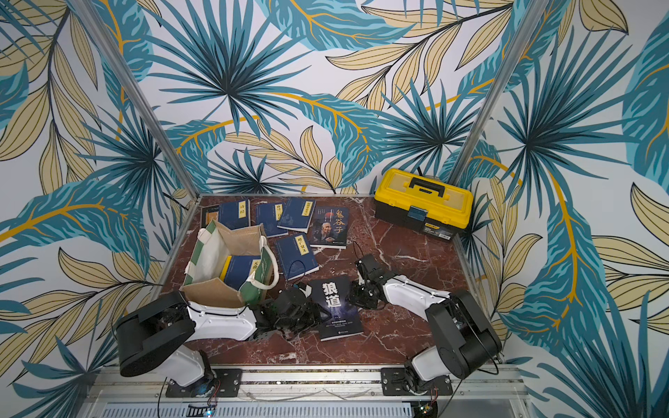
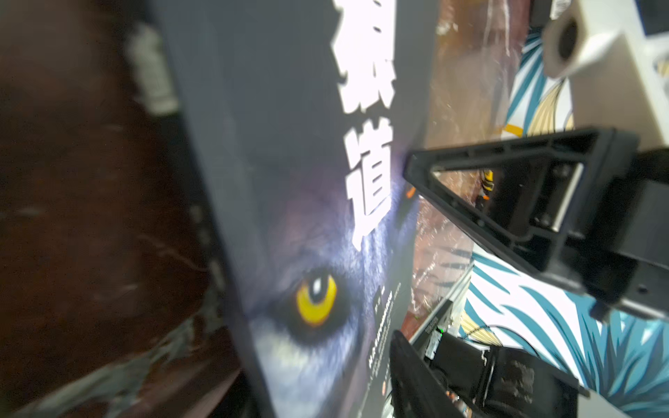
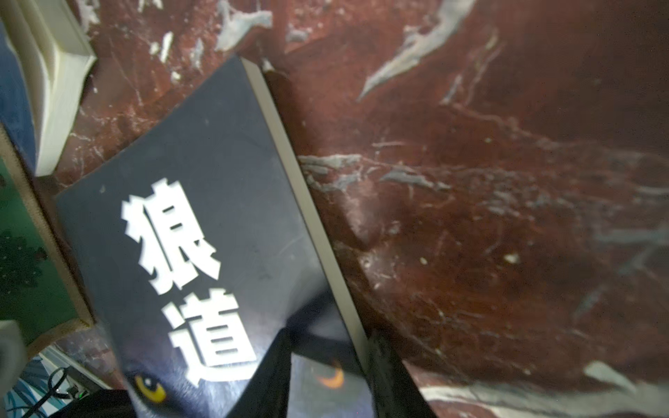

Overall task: Put the books into the canvas bag
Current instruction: Pick up the book from the center of the board.

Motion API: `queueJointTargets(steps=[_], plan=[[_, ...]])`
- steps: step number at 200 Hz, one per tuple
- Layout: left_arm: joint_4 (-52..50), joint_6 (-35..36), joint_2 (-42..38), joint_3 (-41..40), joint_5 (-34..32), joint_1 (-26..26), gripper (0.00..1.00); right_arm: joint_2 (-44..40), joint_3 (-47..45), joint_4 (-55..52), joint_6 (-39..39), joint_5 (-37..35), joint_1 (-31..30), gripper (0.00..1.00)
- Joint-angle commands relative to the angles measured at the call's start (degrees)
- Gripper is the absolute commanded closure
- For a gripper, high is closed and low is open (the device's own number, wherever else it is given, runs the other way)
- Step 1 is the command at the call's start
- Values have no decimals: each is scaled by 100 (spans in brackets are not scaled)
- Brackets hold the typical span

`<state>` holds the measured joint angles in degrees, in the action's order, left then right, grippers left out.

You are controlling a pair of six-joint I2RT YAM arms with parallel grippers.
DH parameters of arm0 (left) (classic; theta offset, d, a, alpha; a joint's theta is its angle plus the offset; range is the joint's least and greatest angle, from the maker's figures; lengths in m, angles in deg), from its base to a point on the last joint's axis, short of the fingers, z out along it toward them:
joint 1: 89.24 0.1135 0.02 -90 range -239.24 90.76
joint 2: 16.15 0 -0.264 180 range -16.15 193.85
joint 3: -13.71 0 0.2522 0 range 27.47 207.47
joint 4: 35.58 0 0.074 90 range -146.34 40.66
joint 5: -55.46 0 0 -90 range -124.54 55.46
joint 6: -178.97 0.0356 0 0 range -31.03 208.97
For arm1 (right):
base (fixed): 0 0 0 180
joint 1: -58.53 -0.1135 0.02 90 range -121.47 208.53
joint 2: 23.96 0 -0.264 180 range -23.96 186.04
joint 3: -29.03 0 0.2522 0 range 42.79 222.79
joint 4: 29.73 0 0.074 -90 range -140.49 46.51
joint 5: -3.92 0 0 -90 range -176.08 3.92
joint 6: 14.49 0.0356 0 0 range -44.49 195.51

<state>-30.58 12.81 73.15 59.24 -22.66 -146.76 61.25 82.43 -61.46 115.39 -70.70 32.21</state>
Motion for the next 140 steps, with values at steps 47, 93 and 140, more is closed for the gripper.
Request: queueJointTargets(steps=[47, 93, 140], plan=[[368, 447, -349, 217, 269, 100, 89, 50, -367, -453, 131, 214, -110, 58], [-2604, 1931, -885, 1507, -68, 100, 99, -864, -82, -1153, 162, -234, -110, 53], [-5606, 3407, -1686, 3074, -1449, 100, 100, -1708, 720, -1855, 105, -764, -112, 51]])
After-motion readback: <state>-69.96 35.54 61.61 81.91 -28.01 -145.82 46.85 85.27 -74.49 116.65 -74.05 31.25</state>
